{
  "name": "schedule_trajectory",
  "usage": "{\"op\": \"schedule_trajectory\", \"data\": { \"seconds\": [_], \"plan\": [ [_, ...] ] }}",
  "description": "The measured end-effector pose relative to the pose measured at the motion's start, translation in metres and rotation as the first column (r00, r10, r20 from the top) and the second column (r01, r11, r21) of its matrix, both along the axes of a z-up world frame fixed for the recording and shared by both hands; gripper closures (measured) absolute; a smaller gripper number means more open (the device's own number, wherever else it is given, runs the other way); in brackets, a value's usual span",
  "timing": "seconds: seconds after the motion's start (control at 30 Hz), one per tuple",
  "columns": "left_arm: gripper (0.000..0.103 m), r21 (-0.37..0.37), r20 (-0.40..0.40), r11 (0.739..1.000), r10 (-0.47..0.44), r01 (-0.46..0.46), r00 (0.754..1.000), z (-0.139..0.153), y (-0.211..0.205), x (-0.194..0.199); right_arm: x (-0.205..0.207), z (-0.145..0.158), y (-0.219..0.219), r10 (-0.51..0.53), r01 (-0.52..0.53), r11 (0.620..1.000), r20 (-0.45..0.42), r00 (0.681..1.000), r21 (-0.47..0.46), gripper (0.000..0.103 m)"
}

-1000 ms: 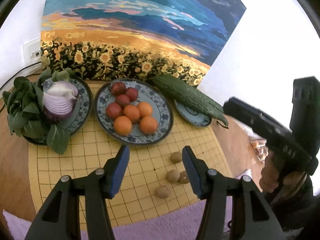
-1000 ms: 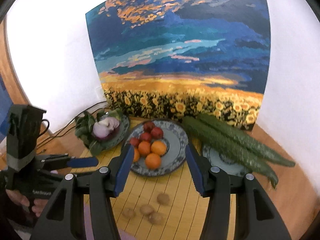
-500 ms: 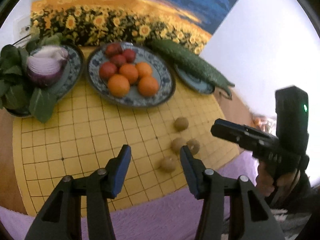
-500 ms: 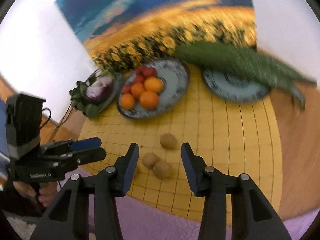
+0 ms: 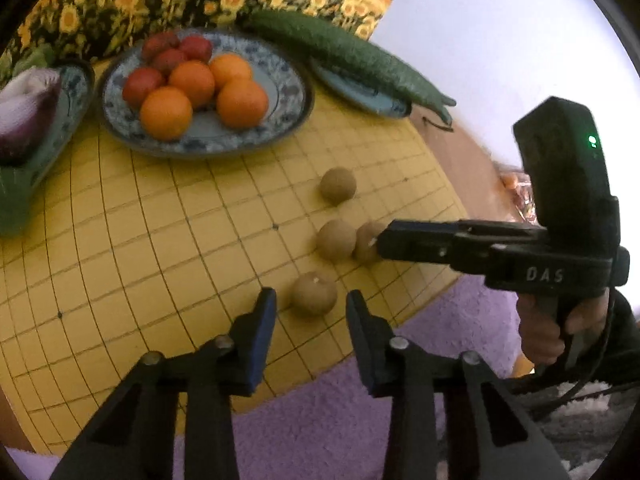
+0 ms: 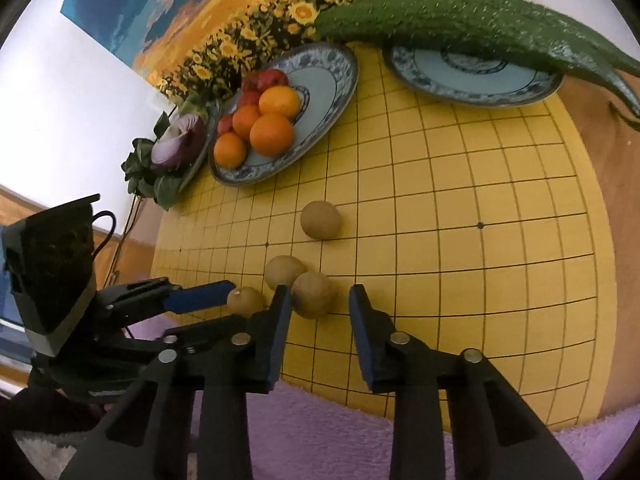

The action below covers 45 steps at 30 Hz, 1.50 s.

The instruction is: Organize fruits

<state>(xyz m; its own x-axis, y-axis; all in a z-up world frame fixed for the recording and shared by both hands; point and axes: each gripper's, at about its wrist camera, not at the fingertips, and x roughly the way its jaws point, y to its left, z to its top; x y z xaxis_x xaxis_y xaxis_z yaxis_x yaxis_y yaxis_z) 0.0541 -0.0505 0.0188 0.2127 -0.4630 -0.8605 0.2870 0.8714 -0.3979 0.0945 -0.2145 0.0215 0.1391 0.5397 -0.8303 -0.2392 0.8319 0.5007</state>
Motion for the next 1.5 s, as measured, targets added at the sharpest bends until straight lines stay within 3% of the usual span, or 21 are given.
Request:
{"op": "schedule_trajectory", "data": {
  "seconds": [0.1, 0.5, 0.83, 1.13, 1.5],
  "plan": [
    [0.078, 0.004, -0.003, 1.0, -0.012, 0.012, 1.0, -0.004, -0.003, 0.001, 0.002, -0.001, 0.001, 0.009, -0.009, 1.0, 0.002, 1.0, 0.017, 0.078],
    [0.078, -0.03, -0.004, 1.0, 0.007, -0.007, 1.0, -0.006, 0.004, 0.002, 0.007, -0.003, 0.005, 0.033, -0.033, 0.999, 0.002, 0.999, 0.033, 0.078],
    [0.078, -0.054, 0.086, 0.997, 0.057, -0.052, 0.995, 0.012, 0.019, 0.005, 0.008, -0.007, 0.003, 0.035, -0.034, 0.996, -0.01, 0.999, 0.078, 0.078],
    [0.078, -0.085, 0.185, 0.991, 0.12, -0.106, 0.975, 0.037, 0.011, 0.043, 0.025, 0.028, -0.016, -0.029, 0.007, 0.987, 0.141, 0.99, 0.159, 0.078],
    [0.078, -0.019, 0.164, 0.992, 0.128, -0.127, 0.978, 0.019, -0.019, 0.104, 0.073, 0.034, -0.01, -0.07, 0.038, 0.988, 0.214, 0.974, 0.148, 0.078]
  ]
}}
